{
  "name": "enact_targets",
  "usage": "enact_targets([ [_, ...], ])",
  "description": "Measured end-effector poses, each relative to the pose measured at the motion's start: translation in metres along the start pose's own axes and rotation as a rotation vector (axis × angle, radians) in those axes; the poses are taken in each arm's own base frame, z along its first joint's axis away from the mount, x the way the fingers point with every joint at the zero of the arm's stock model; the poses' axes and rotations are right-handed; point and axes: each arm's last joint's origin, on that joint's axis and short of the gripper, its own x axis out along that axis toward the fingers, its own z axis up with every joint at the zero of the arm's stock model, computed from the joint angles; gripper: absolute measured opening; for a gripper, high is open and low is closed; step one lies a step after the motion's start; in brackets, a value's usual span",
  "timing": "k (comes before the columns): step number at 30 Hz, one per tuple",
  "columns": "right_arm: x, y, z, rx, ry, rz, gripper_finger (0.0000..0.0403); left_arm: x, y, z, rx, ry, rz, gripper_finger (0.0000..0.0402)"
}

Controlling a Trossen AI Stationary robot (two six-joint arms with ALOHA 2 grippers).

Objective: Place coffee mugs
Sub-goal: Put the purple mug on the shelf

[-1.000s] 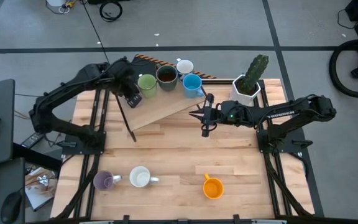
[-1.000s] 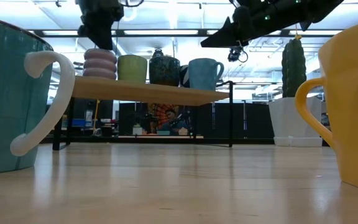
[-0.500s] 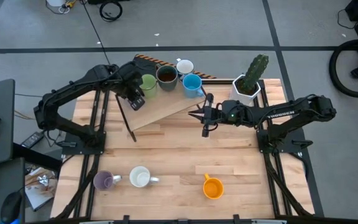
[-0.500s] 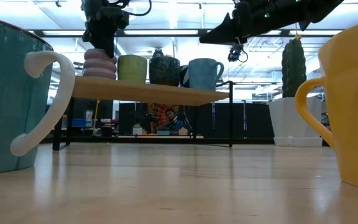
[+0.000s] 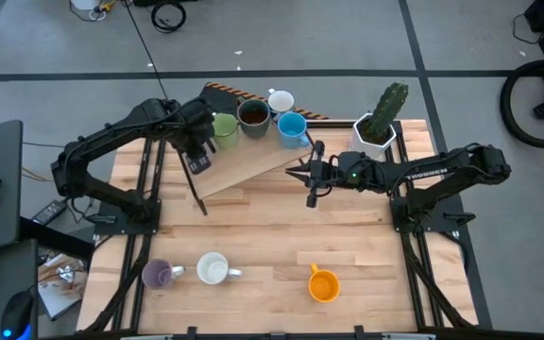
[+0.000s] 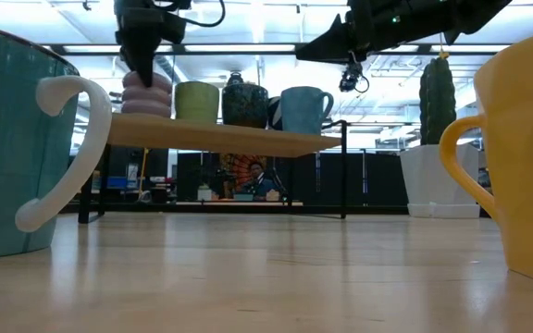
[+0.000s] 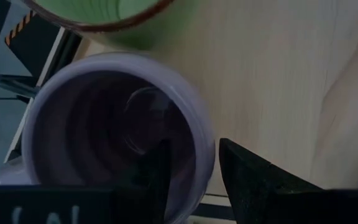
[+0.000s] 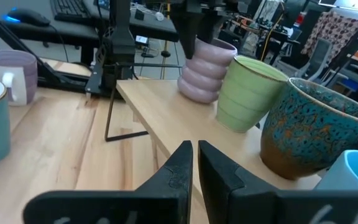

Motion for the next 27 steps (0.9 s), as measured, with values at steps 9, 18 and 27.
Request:
enact_targets([
  [9, 0.0000, 0.0000, 0.0000, 0.003, 0.000, 0.000, 0.0030, 0.0000, -0.0001, -0.0027, 0.122, 0.027, -0.003, 0.0141],
  [18, 0.0000, 0.0000, 0.0000, 0.014, 0.000, 0.000, 0.0030, -0.0001, -0.0001, -0.0027, 0.288, 0.027, -0.005, 0.0141],
  [27, 0.0000, 0.0000, 0.0000, 0.014, 0.000, 0.000, 0.0030, -0.0001, -0.0001, -0.0030, 0.450, 0.029, -0.008, 0.0141],
])
